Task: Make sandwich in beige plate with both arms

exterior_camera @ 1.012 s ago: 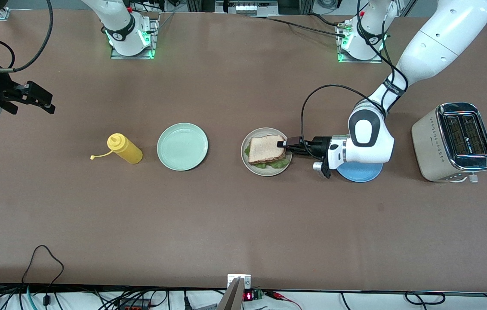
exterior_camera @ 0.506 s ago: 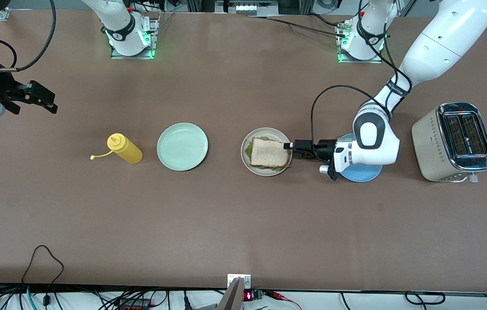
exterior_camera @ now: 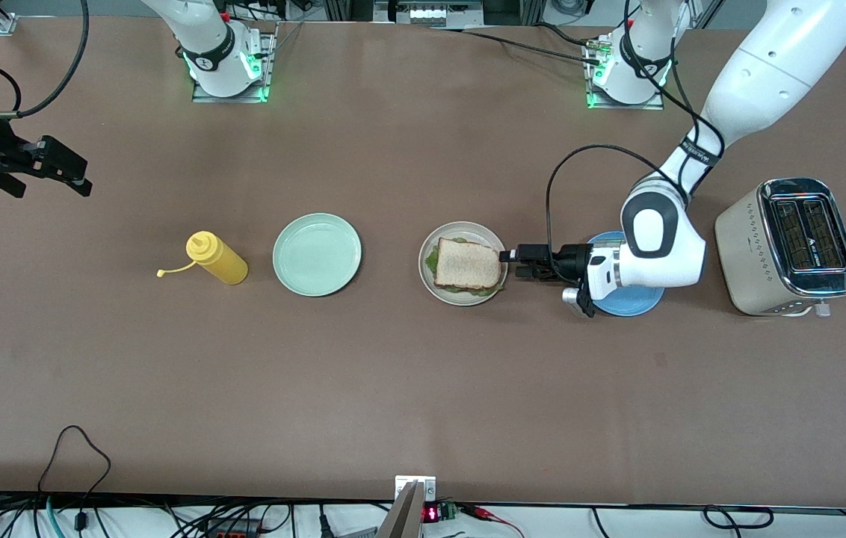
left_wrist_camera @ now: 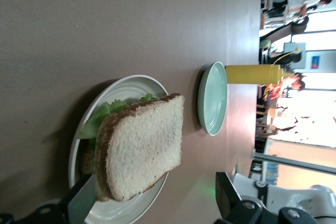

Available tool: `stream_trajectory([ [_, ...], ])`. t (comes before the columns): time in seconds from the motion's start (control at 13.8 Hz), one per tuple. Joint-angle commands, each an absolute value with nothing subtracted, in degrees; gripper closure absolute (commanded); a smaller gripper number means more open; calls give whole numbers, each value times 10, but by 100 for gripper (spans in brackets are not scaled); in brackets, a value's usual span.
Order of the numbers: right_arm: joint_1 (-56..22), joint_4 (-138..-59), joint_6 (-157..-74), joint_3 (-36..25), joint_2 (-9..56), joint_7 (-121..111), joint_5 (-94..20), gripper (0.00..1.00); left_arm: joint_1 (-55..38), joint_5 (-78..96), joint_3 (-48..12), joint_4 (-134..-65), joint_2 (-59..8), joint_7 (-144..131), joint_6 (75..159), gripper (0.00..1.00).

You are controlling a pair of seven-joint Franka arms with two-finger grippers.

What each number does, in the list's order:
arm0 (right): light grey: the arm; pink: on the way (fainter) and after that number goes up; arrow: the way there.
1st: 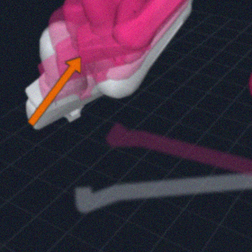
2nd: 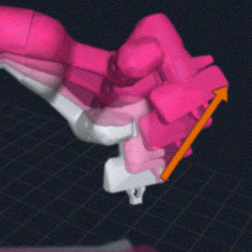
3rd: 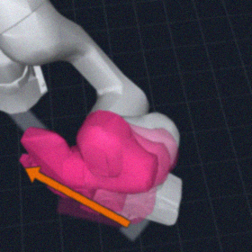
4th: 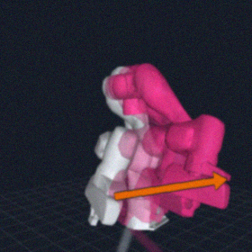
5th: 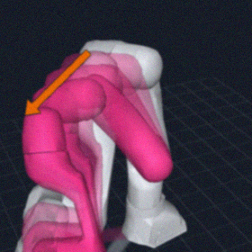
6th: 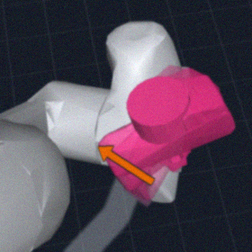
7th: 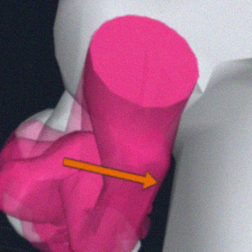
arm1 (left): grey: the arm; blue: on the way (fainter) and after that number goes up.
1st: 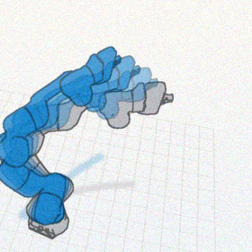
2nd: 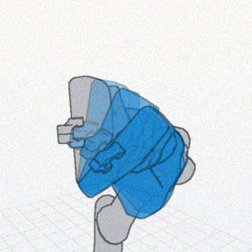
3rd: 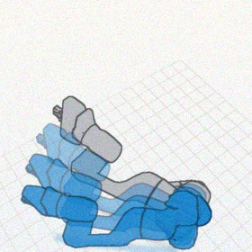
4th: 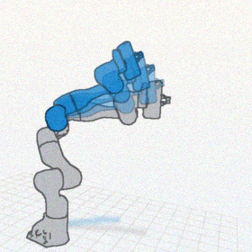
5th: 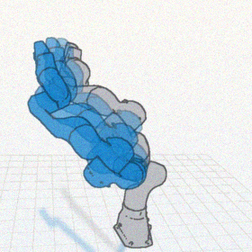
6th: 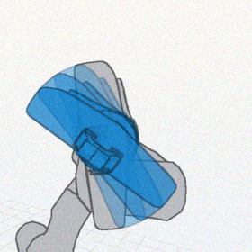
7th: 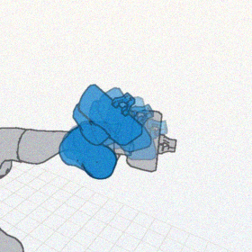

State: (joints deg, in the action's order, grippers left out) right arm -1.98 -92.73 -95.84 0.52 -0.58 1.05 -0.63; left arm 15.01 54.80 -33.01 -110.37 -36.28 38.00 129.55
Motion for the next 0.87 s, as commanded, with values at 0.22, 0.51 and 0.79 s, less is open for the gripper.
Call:
stream_trajectory([
  [0.22,-31,-910,-948,7,-4,5,1,0,155,347,-327,-1090,-280,212,1241,0],
  [0.51,-44,-897,-942,6,2,6,-6,0,156,138,-327,-1043,-257,117,1160,0],
  [0.79,-47,-894,-933,6,4,6,-3,0,156,-4,-326,-973,-255,90,1051,0],
])
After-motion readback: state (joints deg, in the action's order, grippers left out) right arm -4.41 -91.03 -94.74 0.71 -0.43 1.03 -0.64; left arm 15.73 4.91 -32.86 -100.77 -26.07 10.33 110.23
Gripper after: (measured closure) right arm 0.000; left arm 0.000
